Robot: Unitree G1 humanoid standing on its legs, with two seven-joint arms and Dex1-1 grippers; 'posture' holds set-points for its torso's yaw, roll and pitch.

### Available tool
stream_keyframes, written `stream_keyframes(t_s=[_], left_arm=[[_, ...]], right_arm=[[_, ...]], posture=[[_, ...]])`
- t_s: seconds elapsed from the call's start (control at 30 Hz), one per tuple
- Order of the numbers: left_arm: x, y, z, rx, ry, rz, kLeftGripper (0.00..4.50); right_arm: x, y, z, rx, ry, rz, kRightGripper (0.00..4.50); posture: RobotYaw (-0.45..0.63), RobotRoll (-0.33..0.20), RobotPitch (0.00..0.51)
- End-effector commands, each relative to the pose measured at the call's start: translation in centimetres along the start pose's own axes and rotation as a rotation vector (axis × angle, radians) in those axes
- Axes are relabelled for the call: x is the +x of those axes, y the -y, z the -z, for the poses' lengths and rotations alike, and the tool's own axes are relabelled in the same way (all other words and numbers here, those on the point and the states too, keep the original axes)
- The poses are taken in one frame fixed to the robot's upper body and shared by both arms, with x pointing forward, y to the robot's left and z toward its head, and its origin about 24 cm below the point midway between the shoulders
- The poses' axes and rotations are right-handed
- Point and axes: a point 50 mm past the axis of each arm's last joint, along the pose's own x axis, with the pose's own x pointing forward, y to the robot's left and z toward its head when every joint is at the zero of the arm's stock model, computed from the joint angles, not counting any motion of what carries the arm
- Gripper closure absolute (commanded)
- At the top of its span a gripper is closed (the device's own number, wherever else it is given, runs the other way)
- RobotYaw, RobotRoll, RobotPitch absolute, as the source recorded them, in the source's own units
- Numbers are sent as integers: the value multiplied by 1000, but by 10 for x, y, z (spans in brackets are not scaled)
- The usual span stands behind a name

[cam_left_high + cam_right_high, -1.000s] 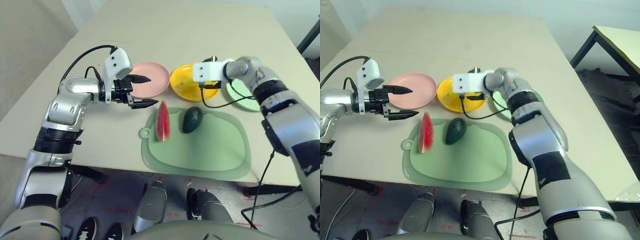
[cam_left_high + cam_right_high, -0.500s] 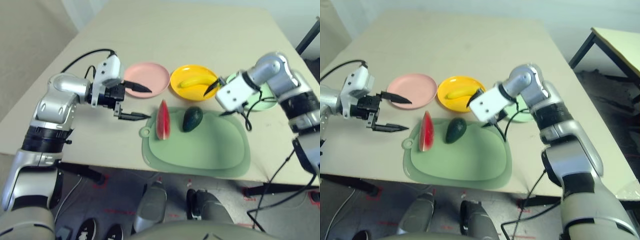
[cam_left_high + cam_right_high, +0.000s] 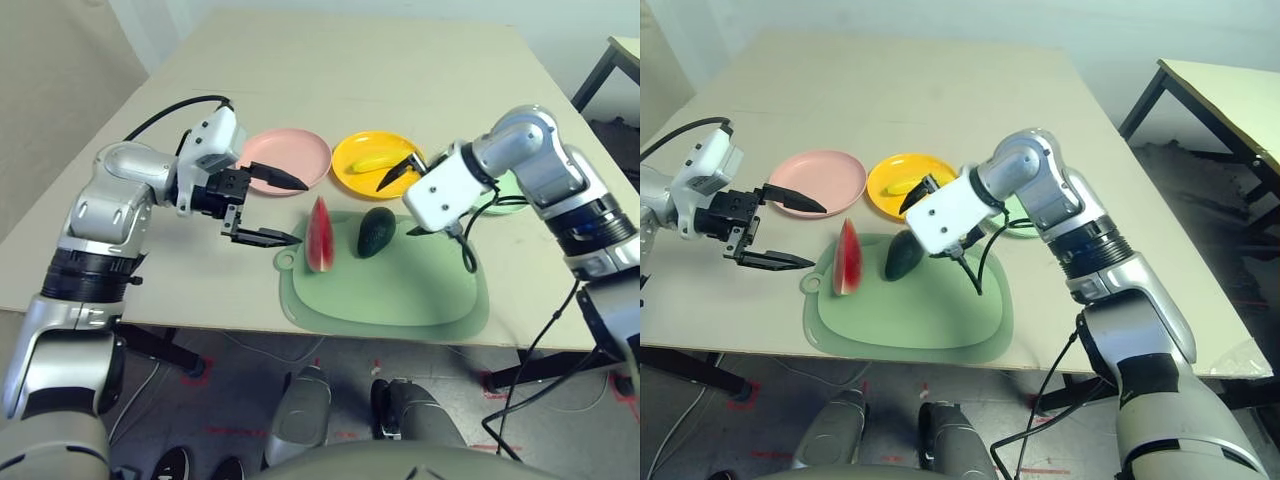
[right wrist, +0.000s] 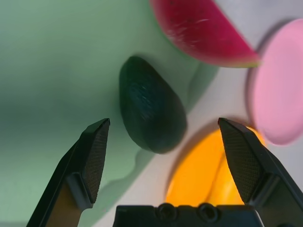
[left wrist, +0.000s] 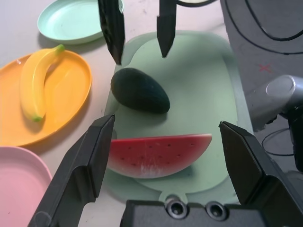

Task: Place the fruits into color-matched plates.

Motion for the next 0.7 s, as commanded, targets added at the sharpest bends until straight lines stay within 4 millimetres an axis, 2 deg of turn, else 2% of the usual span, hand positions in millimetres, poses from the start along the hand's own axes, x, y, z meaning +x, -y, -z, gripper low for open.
stream_keyframes(t_s=[0.03,0.23,0.4,0.7], left_arm=[[-1,1,-2,3,-19,-6,0],[-4,3,2,-10,-38,-26,0],[-3,4,2,-13,-33,-33,0],[-3,3,2,-8,-30,-35,0]], right_arm=[[12,-2,3,12,-10,-18,56],[30,1,8,47,-27,27,56],[42,-10,13,89,-36,-5,56],[44,-24,13,129,-28,-44,56]], posture=[[277,0,132],[283,0,131],[281,0,132],[280,0,132]])
